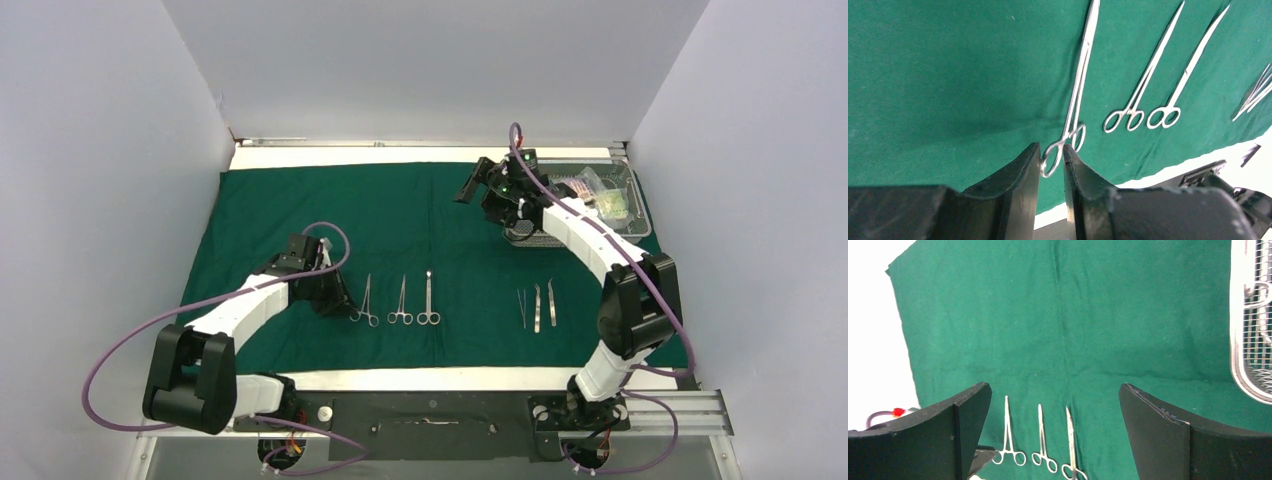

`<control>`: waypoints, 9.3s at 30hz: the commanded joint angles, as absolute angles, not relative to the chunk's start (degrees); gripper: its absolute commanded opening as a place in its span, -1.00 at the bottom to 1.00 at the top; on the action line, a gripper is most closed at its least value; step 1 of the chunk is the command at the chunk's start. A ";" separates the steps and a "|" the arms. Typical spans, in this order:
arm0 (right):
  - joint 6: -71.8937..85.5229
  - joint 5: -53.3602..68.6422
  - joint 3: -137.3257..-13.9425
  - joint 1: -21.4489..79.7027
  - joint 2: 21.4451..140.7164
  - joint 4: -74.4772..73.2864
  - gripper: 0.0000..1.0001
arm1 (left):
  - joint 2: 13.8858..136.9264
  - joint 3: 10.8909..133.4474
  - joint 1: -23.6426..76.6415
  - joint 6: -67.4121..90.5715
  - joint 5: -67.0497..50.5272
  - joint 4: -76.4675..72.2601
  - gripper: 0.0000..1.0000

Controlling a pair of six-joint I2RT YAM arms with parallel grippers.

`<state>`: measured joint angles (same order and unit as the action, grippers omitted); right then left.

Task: Open and lay out the surgical kit
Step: Place the medical item in the surgical kit, then pick up the medical item from the container, then place the medical item in the surgical kit, then pick up the medical item from the container.

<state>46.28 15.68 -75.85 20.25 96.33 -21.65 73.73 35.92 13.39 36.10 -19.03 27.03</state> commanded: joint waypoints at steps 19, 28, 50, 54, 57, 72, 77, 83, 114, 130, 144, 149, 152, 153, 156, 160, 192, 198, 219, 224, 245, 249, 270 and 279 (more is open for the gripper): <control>20.11 -9.07 -92.70 5.72 97.87 -39.50 0.80 | 72.51 62.56 13.10 25.34 -10.54 39.86 0.93; 14.64 -11.70 -92.48 -4.22 104.96 -33.95 0.83 | 71.32 68.41 13.13 24.87 -8.26 36.24 0.92; 35.53 0.27 -96.53 -12.74 121.33 -40.56 0.82 | 73.75 68.60 13.03 24.44 -4.02 35.24 0.92; 35.54 0.26 -95.82 -12.74 121.83 -39.20 0.82 | 73.56 68.44 13.02 24.93 -2.73 35.34 0.92; 34.17 1.96 -95.26 -12.70 122.15 -36.51 0.79 | 73.64 68.30 13.05 25.36 -2.86 35.33 0.92; 29.80 0.48 -94.07 -12.57 124.98 -36.88 0.31 | 72.93 67.13 13.05 26.95 -4.47 34.63 0.93; 28.98 0.52 -92.56 -12.48 121.99 -34.73 0.12 | 72.52 66.62 12.97 27.41 -5.19 34.21 0.92; 27.96 3.10 -92.26 -12.56 118.29 -31.97 -0.20 | 72.70 66.80 13.02 27.74 -6.10 33.74 0.93; 33.73 27.58 -79.04 6.69 91.79 -13.39 -0.51 | 73.27 62.33 12.97 40.57 -27.01 10.85 0.92; 37.82 29.29 -82.72 29.95 98.19 -8.19 -0.50 | 80.04 62.29 12.78 51.55 -40.95 1.61 0.95; 38.98 36.29 -85.43 32.87 103.19 -7.14 -0.47 | 85.67 63.48 12.71 49.92 -42.97 7.63 -0.09; 38.68 38.35 -86.26 32.87 104.33 -7.52 -0.48 | 86.24 64.13 12.40 48.21 -40.56 10.05 -0.18; 38.61 39.79 -86.69 33.02 104.79 -7.65 -0.52 | 86.30 64.59 12.10 48.47 -42.65 8.69 -0.70; 38.38 40.35 -86.88 33.19 104.84 -7.77 -0.52 | 86.24 64.72 11.93 47.98 -43.65 8.85 -0.94; 38.00 40.55 -87.39 33.48 105.34 -8.80 -0.23 | 84.98 64.47 11.30 45.35 -44.15 11.95 -1.00; 37.44 37.10 -86.80 33.21 104.21 -9.32 0.56 | 82.73 63.61 9.26 38.64 -40.22 20.67 -1.00; 38.12 30.78 -86.85 21.84 103.07 -17.53 0.60 | 82.72 61.26 -7.35 20.13 -3.22 56.83 -0.55; 36.95 30.60 -87.38 21.67 102.36 -18.22 0.60 | 83.07 62.04 -7.70 22.15 0.56 56.60 -0.35; 22.08 -5.66 -96.43 2.33 100.90 -34.80 0.80 | 67.79 71.47 -7.47 20.85 -16.78 44.34 0.48; 22.55 -4.17 -97.87 -3.84 105.37 -32.83 0.80 | 59.83 71.06 -7.57 21.46 -7.87 41.02 0.93; 51.38 15.02 -101.45 -15.73 125.79 -22.73 0.54 | 61.90 71.02 -7.60 23.77 -13.78 37.99 0.93; 53.17 15.46 -100.46 -15.91 127.38 -20.56 0.37 | 62.46 70.77 -7.64 23.98 -13.57 37.99 0.94; 51.81 13.38 -96.18 -16.08 128.32 -19.38 0.01 | 63.12 70.68 -7.56 25.31 -12.67 38.87 0.93; 52.17 16.87 -93.12 -16.26 130.01 -12.31 -0.51 | 62.90 70.45 -7.56 25.31 -12.68 39.16 0.94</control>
<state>52.75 16.69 -94.85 -16.10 128.29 -15.97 63.05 70.59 -7.46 25.08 -12.49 40.51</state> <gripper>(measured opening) 0.293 0.968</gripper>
